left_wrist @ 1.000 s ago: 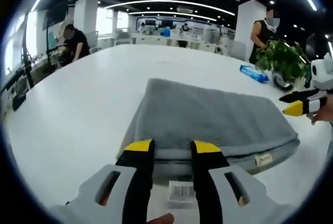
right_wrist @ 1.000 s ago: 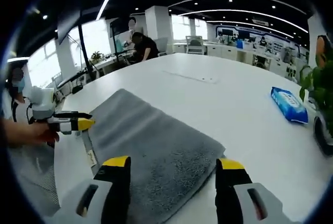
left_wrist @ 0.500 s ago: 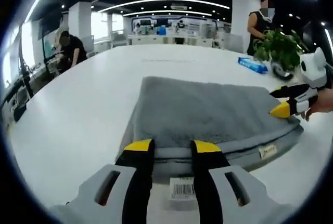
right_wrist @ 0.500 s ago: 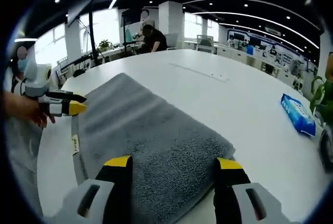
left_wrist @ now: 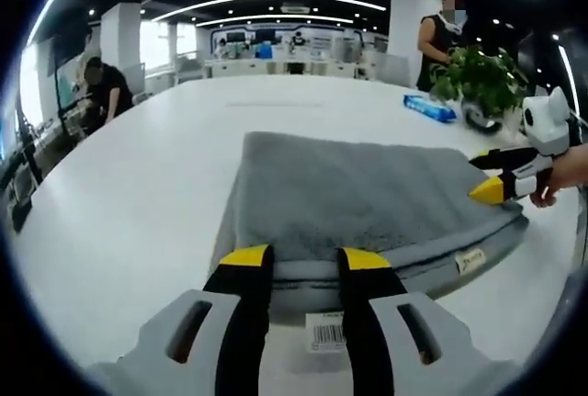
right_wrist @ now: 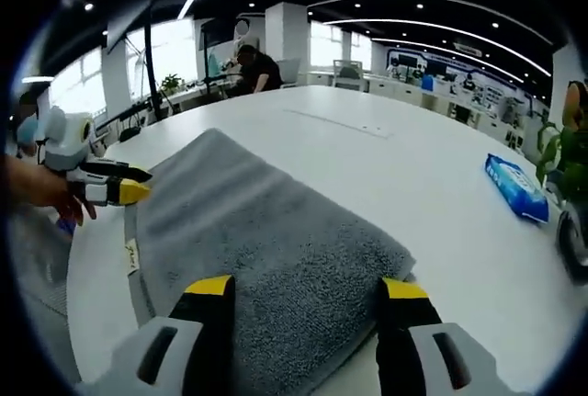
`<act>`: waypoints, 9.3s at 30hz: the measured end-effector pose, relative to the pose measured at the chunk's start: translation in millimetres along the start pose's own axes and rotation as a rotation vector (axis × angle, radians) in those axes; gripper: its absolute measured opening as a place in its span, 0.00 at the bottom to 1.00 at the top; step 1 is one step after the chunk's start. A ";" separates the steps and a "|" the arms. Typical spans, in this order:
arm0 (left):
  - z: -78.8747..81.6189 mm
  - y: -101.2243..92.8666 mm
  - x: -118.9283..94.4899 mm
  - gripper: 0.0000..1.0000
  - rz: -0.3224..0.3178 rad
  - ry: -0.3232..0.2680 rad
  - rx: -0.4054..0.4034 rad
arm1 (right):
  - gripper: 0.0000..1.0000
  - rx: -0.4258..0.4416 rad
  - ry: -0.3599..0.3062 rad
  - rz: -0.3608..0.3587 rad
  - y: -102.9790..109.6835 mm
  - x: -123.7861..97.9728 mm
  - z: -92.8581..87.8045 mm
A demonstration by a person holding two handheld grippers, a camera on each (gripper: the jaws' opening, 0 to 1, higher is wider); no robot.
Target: Open the folded towel by lifting each exposed corner and separating the folded layers until the towel lies flat within the target outline without major curled edges
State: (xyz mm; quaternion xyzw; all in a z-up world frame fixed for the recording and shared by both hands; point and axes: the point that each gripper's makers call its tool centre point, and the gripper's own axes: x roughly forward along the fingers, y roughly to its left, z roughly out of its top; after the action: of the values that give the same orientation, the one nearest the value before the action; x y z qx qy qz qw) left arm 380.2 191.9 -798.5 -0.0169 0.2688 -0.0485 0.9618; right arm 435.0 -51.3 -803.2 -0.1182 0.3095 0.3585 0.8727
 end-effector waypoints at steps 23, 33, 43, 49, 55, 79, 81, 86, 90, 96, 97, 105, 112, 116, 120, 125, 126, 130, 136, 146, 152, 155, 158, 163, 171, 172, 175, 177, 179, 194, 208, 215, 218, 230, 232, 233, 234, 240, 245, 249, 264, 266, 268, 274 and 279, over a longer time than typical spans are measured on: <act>12.5 1.1 23.2 0.28 -0.302 0.136 0.179 | 0.56 0.154 0.099 -0.100 35.0 -41.4 -33.9; 20.9 -0.8 36.7 0.28 -0.388 0.162 0.262 | 0.55 0.197 0.105 -0.154 52.7 -50.8 -41.9; 29.2 -5.3 50.2 0.28 -0.457 0.160 0.324 | 0.52 0.227 0.115 -0.156 63.1 -61.0 -48.9; 34.8 -8.7 60.3 0.28 -0.488 0.171 0.351 | 0.52 0.237 0.112 -0.182 72.4 -64.9 -52.9; 39.7 -13.0 70.9 0.28 -0.532 0.198 0.394 | 0.51 0.244 0.112 -0.177 78.3 -68.3 -55.5; 60.2 -31.0 108.1 0.28 -0.662 0.216 0.501 | 0.44 0.310 0.104 -0.147 111.5 -75.4 -58.5; 62.8 -34.7 112.5 0.28 -0.668 0.215 0.513 | 0.44 0.312 0.105 -0.142 113.4 -75.2 -58.2; 67.8 -41.7 122.4 0.28 -0.697 0.221 0.542 | 0.44 0.290 0.104 -0.149 120.5 -74.2 -59.0; 71.3 -46.4 129.9 0.28 -0.727 0.223 0.563 | 0.46 0.298 0.093 -0.153 123.6 -73.3 -58.2; 78.2 -57.4 142.8 0.28 -0.757 0.228 0.601 | 0.46 0.293 0.085 -0.143 130.3 -72.0 -56.4; 78.8 -60.0 142.1 0.28 -0.760 0.229 0.606 | 0.46 0.297 0.082 -0.140 131.7 -71.6 -55.9; 87.5 -79.8 150.2 0.28 -0.767 0.223 0.641 | 0.46 0.315 0.056 -0.112 149.6 -66.9 -50.3; 93.5 -92.2 157.3 0.29 -0.779 0.235 0.676 | 0.45 0.325 0.047 -0.103 155.2 -64.2 -47.3; 95.3 -95.4 160.7 0.29 -0.785 0.239 0.690 | 0.45 0.318 0.045 -0.102 157.2 -62.8 -46.6; 95.9 -95.5 161.5 0.29 -0.787 0.246 0.688 | 0.44 0.327 0.041 -0.108 157.1 -62.5 -46.0; 95.7 -93.5 156.3 0.29 -0.746 0.249 0.663 | 0.40 0.305 0.038 -0.128 152.9 -66.2 -46.1; 96.0 -92.5 153.9 0.29 -0.732 0.252 0.660 | 0.39 0.310 0.045 -0.123 152.8 -67.6 -45.1; 100.4 -86.2 146.1 0.28 -0.713 0.260 0.640 | 0.40 0.330 0.009 -0.059 155.5 -68.8 -30.1; 110.3 -84.3 132.4 0.26 -0.704 0.236 0.449 | 0.42 0.278 -0.089 -0.099 151.8 -75.5 -1.1; 119.4 -71.0 93.5 0.27 -0.683 0.160 0.330 | 0.50 0.152 -0.119 -0.078 166.9 -73.0 31.0; 119.4 -66.6 65.9 0.26 -0.668 0.095 0.293 | 0.56 0.056 -0.107 -0.044 183.3 -62.0 45.7; 116.0 -61.5 49.8 0.26 -0.654 0.069 0.270 | 0.58 -0.015 -0.088 -0.027 190.7 -55.4 47.6; 111.6 -54.3 38.7 0.26 -0.634 0.047 0.274 | 0.60 -0.087 -0.070 -0.008 201.2 -47.5 50.0; 102.1 -44.6 23.1 0.26 -0.612 0.031 0.250 | 0.59 -0.162 -0.029 0.021 216.8 -32.0 47.8; 81.0 -23.9 5.1 0.26 -0.550 0.004 0.110 | 0.54 -0.176 0.058 0.020 218.5 -9.6 28.6; 78.8 -22.8 3.5 0.26 -0.550 0.001 0.095 | 0.52 -0.185 0.078 0.018 217.8 -6.9 23.5; 70.0 -16.0 -1.9 0.26 -0.546 -0.008 0.068 | 0.49 -0.183 0.096 0.012 216.4 -2.8 17.8; 67.9 -12.2 -5.3 0.26 -0.538 -0.017 0.065 | 0.47 -0.178 0.119 0.016 215.3 -0.1 12.3; 66.8 -7.5 -6.1 0.26 -0.525 -0.022 0.059 | 0.45 -0.166 0.134 0.025 215.9 2.3 8.2; 48.9 -5.2 -15.6 0.26 -0.502 -0.012 0.080 | 0.17 -0.088 0.164 0.027 203.3 0.1 9.8; 28.4 -36.4 -26.5 0.25 -0.543 0.028 0.127 | 0.04 -0.065 0.126 -0.003 184.4 -20.5 25.2; 15.0 -62.9 -25.1 0.25 -0.573 0.072 0.196 | 0.04 -0.068 0.099 -0.037 167.5 -32.8 33.1; 12.1 -76.3 -23.1 0.25 -0.585 0.081 0.234 | 0.04 -0.063 0.091 -0.046 159.6 -37.8 35.3; -3.9 -101.2 -0.8 0.25 -0.539 0.117 0.295 | 0.04 -0.047 0.066 -0.088 123.6 -62.5 33.1; -7.8 -102.0 0.4 0.24 -0.534 0.119 0.322 | 0.04 -0.042 0.064 -0.101 116.2 -66.7 30.6; -7.7 -101.5 1.2 0.24 -0.525 0.107 0.339 | 0.04 -0.035 0.061 -0.104 113.4 -68.6 29.4; -7.6 -101.5 1.4 0.23 -0.521 0.106 0.339 | 0.04 -0.026 0.059 -0.108 109.5 -71.0 27.5; -7.3 -99.8 2.7 0.21 -0.491 0.084 0.335 | 0.04 0.002 0.047 -0.126 92.7 -83.0 19.0; -8.2 -99.4 2.6 0.21 -0.458 0.079 0.302 | 0.04 0.010 0.046 -0.135 79.5 -91.7 10.3; -8.4 -98.4 2.7 0.21 -0.444 0.077 0.280 | 0.04 0.032 0.043 -0.140 69.8 -98.3 -0.4; -9.0 -97.4 3.4 0.21 -0.443 0.058 0.242 | 0.04 0.053 0.050 -0.147 39.0 -105.9 -38.2; -9.1 -97.6 3.3 0.21 -0.442 0.055 0.235 | 0.04 0.056 0.047 -0.142 35.3 -105.6 -40.0; -8.9 -97.8 2.9 0.21 -0.434 0.051 0.223 | 0.04 0.064 0.054 -0.139 30.7 -103.9 -43.5; -9.0 -97.4 3.4 0.21 -0.416 0.038 0.203 | 0.04 0.102 0.071 -0.148 22.0 -105.2 -54.4; -9.1 -96.9 4.0 0.21 -0.414 0.036 0.194 | 0.04 0.149 0.071 -0.152 15.6 -108.4 -60.2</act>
State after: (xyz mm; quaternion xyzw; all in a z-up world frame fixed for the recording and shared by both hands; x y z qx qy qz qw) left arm 370.7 95.0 -802.6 0.0218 0.2707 -0.2710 0.9235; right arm 337.0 -125.8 -782.1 -0.0890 0.3564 0.2627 0.8922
